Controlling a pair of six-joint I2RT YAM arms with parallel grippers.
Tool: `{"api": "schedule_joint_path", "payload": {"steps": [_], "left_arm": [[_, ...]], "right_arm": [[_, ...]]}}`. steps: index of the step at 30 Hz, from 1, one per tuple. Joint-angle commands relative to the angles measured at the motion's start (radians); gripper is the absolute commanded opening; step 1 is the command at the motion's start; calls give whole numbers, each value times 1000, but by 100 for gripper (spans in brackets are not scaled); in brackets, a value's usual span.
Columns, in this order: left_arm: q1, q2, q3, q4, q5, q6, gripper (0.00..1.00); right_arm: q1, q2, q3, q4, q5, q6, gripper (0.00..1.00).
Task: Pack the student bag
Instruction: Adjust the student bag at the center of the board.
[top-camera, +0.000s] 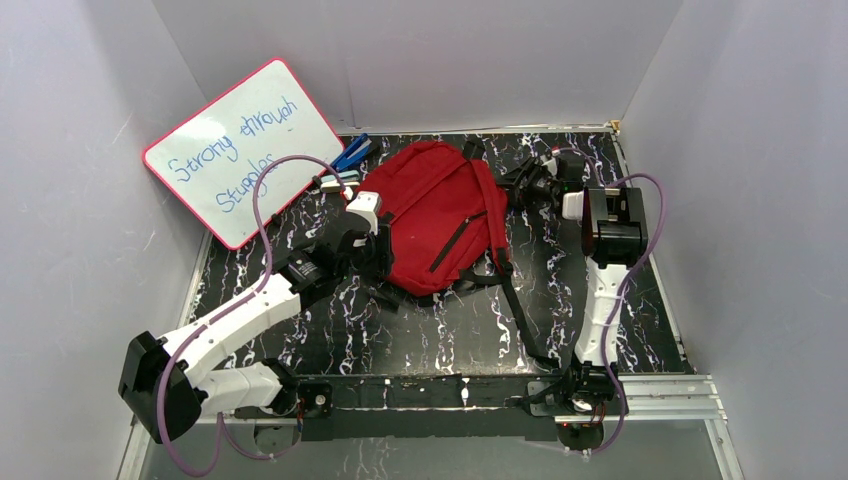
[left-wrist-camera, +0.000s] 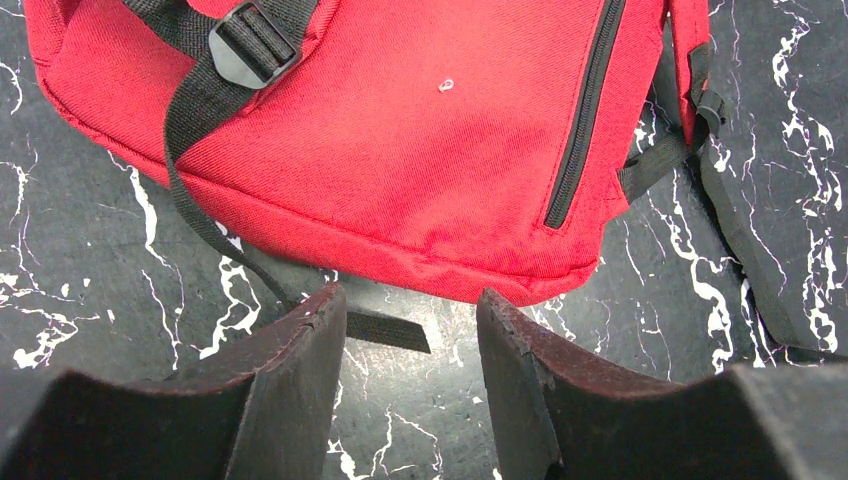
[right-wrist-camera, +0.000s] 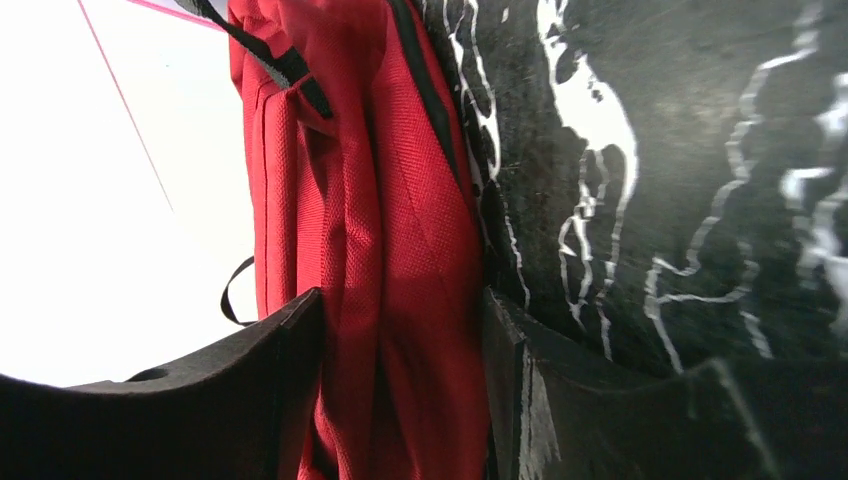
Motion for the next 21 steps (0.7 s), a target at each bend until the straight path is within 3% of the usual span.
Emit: {"api": "schedule_joint_path", "payload": {"steps": [1,5,11,14,18,21], "left_arm": [[5,-14,15,-5,-17,-4,49],[5,-14,13,-3,-12,-8,49],[5,-27,1,-3,-14,-8,49],[5,-35,-4,-3,-20,-10,49],[5,-44,-4,-6,-42,-4,49],[4,-58,3,-15,-79,6,49]], "right_arm": [[63,20,37,54,-105,17,62],[93,26,22,101,-128,36,56],[100,8,-7,254,-159,138,15],[103,-48,-9,225,-130,104,3],[122,-202,-53,124,-9,-27,0],[162,-364,-76,-28,181,-204,0]]}}
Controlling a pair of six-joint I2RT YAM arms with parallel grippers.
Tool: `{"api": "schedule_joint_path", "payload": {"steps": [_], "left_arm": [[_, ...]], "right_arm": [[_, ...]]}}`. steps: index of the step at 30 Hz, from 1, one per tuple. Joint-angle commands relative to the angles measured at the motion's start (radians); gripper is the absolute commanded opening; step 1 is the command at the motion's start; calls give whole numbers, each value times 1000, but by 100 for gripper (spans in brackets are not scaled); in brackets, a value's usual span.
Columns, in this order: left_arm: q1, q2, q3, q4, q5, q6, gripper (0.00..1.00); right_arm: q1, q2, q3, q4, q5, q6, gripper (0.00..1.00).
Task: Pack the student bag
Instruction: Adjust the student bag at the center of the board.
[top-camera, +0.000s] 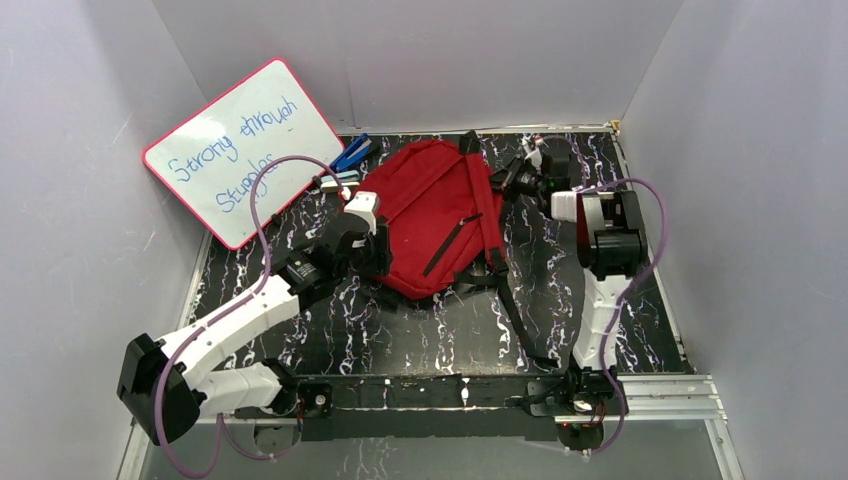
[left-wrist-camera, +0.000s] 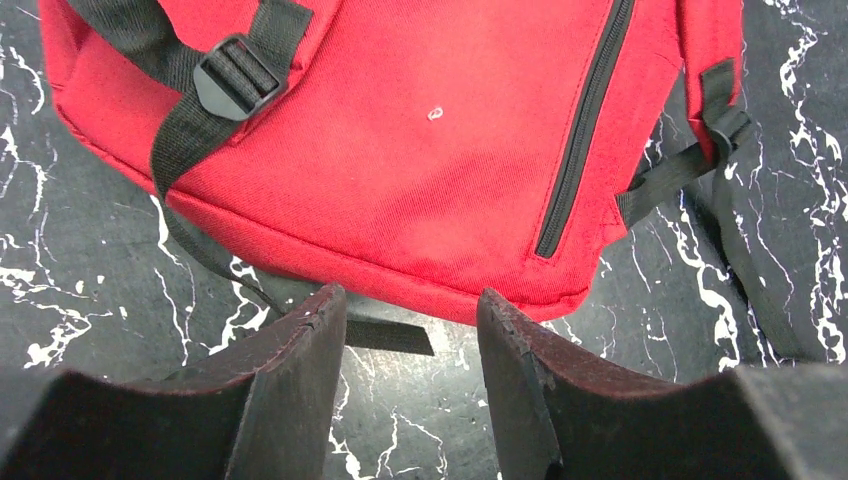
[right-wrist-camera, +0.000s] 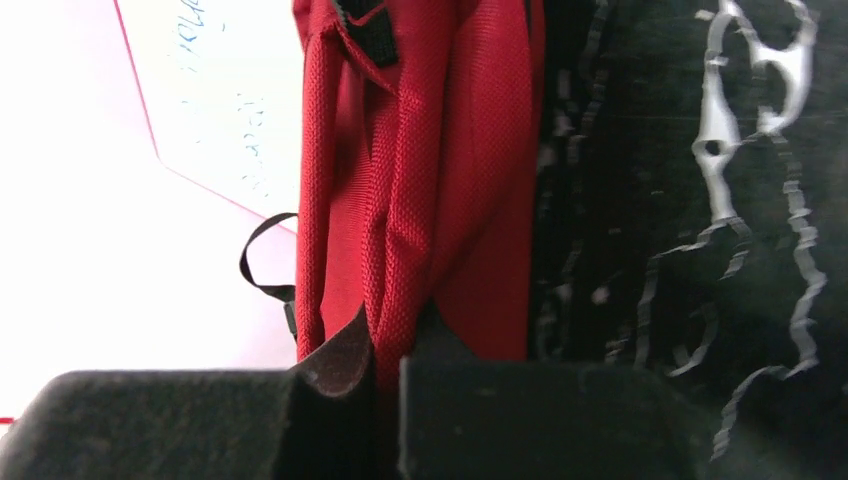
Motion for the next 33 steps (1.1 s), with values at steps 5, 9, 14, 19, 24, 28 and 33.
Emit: {"api": "schedule_joint_path", "payload": {"steps": [5,9,14,19,24,28,33], "left_arm": [[5,-74,32,-34,-130,19,50],[6,-93,48,-35,-156,19,51],[7,-85,62,-34,-165,22,51],[6,-70,66,-23,-164,11,52],[7,-59,71,-15,-166,5,52],[6,-61,75,-16,-179,18,52],[7,-67,75,-17,-211,42,53]], "right_arm": [[156,-539,-126,-184,511,-421,0],[181,-732,-234,-191,710,-503,0],[182,-909,-181,-300,923,-670,0],[179,-932,67,-452,1096,-891,0],[179,-915,254,-479,1146,-1030,0],[180,-859,394,-575,1050,-1130,0],[268,-810,430,-694,967,-1228,0]]}}
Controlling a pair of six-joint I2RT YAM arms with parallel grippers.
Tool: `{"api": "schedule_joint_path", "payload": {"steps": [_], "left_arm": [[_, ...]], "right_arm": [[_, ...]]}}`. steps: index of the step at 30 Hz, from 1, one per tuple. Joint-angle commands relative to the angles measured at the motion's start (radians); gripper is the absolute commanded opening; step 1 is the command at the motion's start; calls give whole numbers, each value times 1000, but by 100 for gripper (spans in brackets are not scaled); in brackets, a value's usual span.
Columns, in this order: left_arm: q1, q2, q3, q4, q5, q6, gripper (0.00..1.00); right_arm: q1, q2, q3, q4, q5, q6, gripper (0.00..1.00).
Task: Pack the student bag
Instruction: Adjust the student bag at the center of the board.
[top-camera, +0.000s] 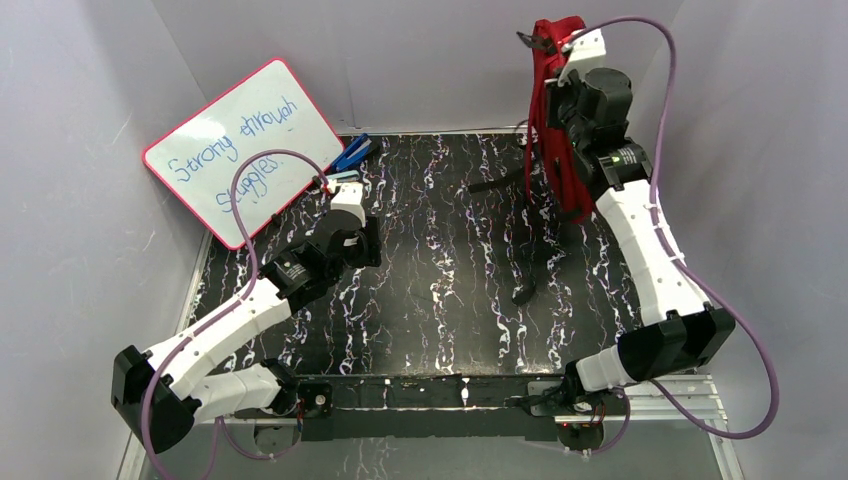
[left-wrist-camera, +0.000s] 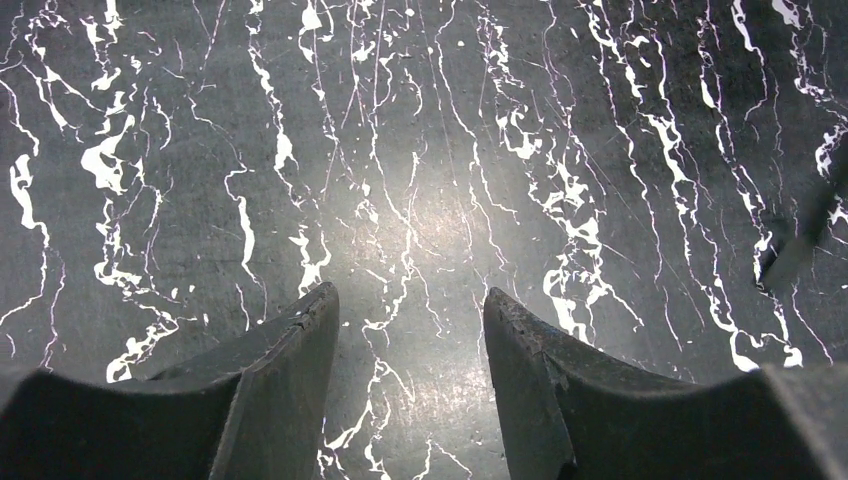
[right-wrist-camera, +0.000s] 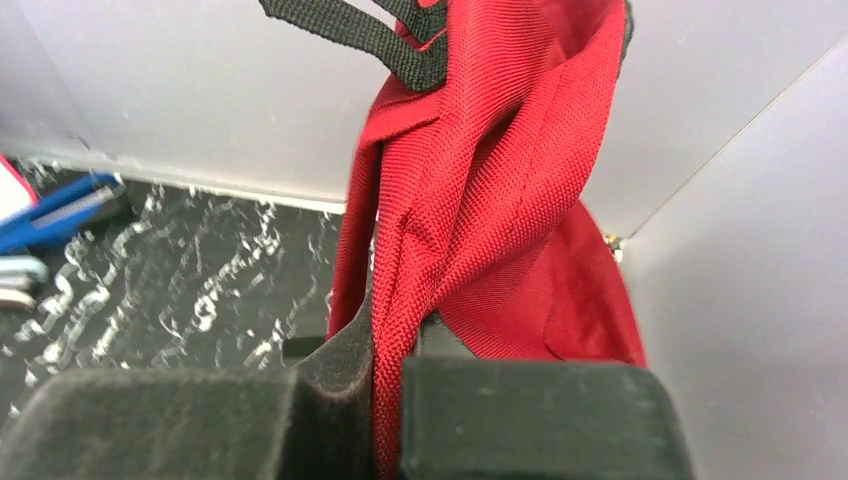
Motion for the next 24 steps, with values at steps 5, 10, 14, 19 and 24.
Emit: {"api": "schedule_joint_path", "payload": {"steps": [5,10,14,19,24], "left_arm": [[6,-15,38,4,-69,26,54],[7,-32,34,-12,-95,21,54],[8,-65,68,-88,-237,-14,54],[8,-242,84,-83,-434,-7,54],[9,-296,111,-57,-490,98,54]], "right_arm": [[265,-40,-107,125,72,-208,0],[432,-97,-339,172,197,-186,0],[553,-131,-454,179,198,-79,0],[658,-123,-587,254,90,71,1],[763,-17,-582,277,-11,146,27]]}}
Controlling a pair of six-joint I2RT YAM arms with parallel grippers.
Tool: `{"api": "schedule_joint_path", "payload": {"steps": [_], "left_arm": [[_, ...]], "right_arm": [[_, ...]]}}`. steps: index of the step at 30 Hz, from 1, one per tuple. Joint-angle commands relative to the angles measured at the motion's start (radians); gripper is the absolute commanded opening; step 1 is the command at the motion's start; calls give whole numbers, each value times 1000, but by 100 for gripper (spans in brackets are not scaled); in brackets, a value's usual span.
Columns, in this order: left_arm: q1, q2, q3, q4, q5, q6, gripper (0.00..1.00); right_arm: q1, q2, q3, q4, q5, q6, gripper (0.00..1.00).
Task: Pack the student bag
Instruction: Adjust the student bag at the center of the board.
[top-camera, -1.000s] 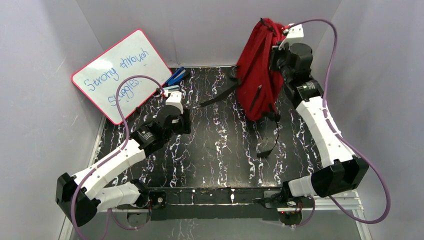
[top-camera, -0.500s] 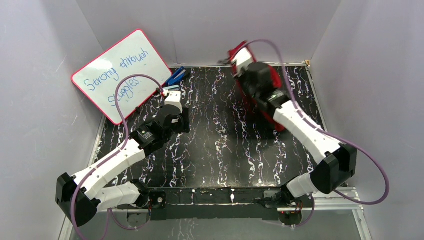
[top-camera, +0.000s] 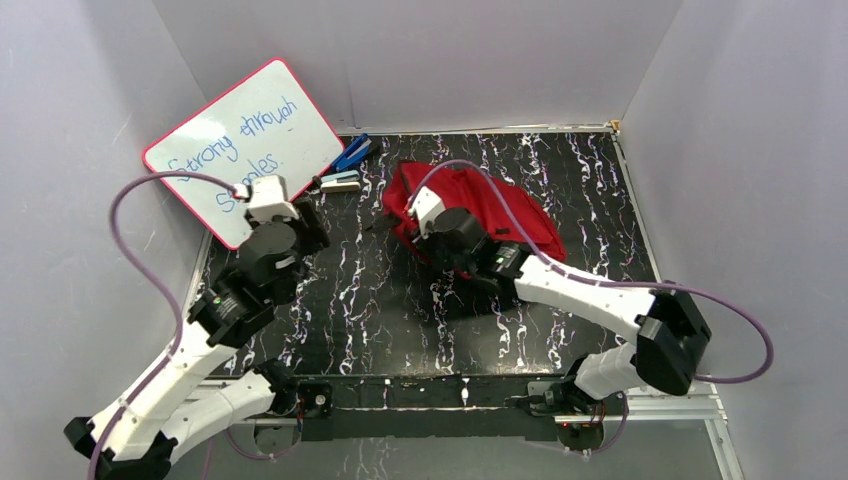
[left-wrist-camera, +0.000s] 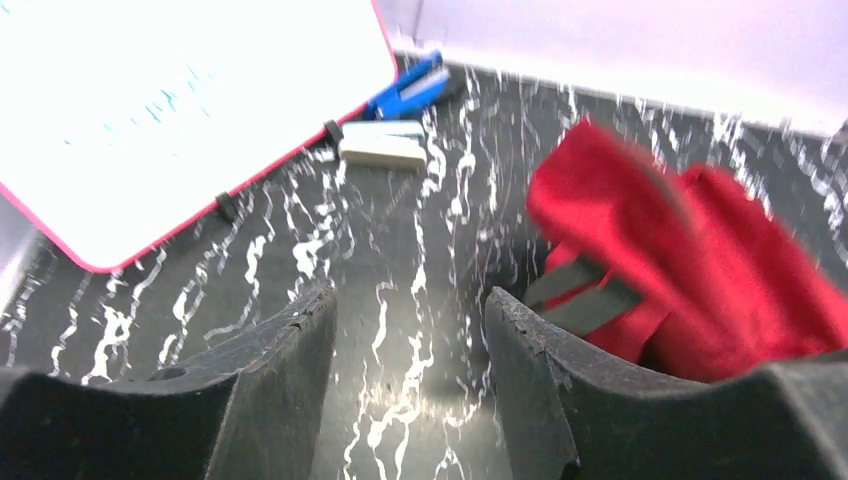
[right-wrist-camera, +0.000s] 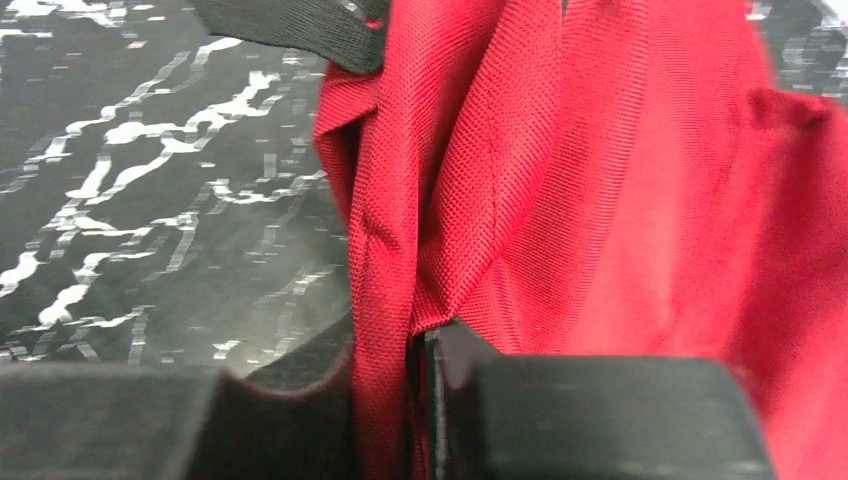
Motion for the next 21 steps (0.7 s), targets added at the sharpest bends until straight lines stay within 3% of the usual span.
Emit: {"api": "schedule_joint_path", "payload": {"steps": [1,7,11,15,17,21], "left_arm": [[5,-14,54,17,-141,78,55],[4,-3,35,16,-121,49,57],[4,27,26,13,-111,9,58],[5,66,26,44,-58,-14,60],[5,86,41,39,-65,-57,61],[4,136,88,10,-96,-130,63]], "right_arm": [[108,68,42,161,-121,118,33],[143,68,85,123,-77,126,57],[143,-17,77,64,46,82,83],[133,-99,77,-7,209,65,92],[56,-110,108,-97,182,114,94],[-207,-162,121,-169,-69,203,94]]}}
